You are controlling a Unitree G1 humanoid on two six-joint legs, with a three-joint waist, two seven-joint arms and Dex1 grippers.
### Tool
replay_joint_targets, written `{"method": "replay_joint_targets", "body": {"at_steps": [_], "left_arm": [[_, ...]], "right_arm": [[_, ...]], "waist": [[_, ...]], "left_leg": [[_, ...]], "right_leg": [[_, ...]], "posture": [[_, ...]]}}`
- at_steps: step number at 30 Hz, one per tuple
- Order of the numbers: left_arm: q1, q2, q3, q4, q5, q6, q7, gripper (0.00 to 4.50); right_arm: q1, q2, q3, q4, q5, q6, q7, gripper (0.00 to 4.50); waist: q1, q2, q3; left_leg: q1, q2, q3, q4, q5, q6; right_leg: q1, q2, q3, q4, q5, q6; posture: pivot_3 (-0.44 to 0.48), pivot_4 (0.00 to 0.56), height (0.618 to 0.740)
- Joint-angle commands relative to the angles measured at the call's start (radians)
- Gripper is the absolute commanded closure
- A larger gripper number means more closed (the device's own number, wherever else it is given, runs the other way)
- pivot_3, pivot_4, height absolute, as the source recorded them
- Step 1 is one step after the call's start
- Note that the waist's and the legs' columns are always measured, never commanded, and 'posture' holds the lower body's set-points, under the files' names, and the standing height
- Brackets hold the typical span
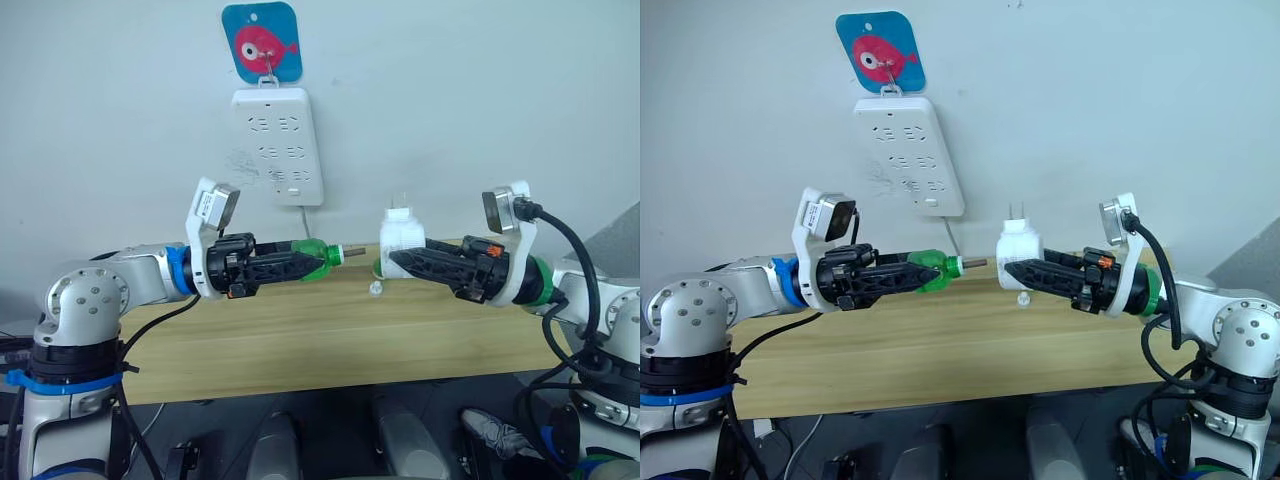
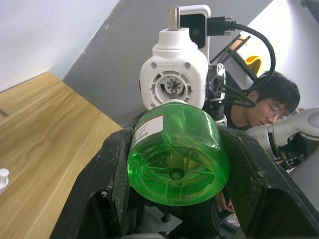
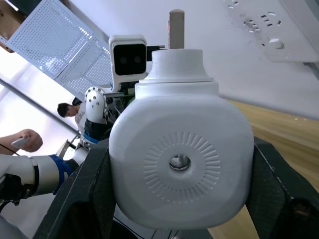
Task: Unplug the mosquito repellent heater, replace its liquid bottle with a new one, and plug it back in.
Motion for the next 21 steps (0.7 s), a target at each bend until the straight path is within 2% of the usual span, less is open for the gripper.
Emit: {"method": "replay_joint_targets", "body": {"at_steps": [1, 11, 21], "left_arm": [[-0.017, -0.009, 0.015, -0.029, -0.032, -0.006, 0.003, 2.22], [-0.037, -0.031, -0.007, -0.022, -0.021, -0.007, 0.003, 2.22], [-0.041, -0.012, -0.028, -0.023, -0.016, 0.009, -0.035, 2.22]], "right_arm": [[0.012, -0.026, 0.028, -0.016, 0.088, -0.063, -0.034, 1.53], [0.045, -0.115, 0.123, -0.039, 0.176, -0.165, -0.065, 1.53], [0.063, -0.165, 0.176, -0.04, 0.223, -0.244, -0.086, 1.53]], "waist": [[0.0, 0.0, 0.0], [0.001, 0.0, 0.0], [0.001, 0.0, 0.0]], "left_leg": [[0.0, 0.0, 0.0, 0.0, 0.0, 0.0], [0.0, 0.0, 0.0, 0.0, 0.0, 0.0], [0.0, 0.0, 0.0, 0.0, 0.0, 0.0]], "right_leg": [[0.0, 0.0, 0.0, 0.0, 0.0, 0.0], [0.0, 0.0, 0.0, 0.0, 0.0, 0.0], [0.0, 0.0, 0.0, 0.0, 0.0, 0.0]], "posture": [[-0.129, 0.191, 0.725], [-0.135, 0.19, 0.725], [-0.138, 0.192, 0.725]]}}
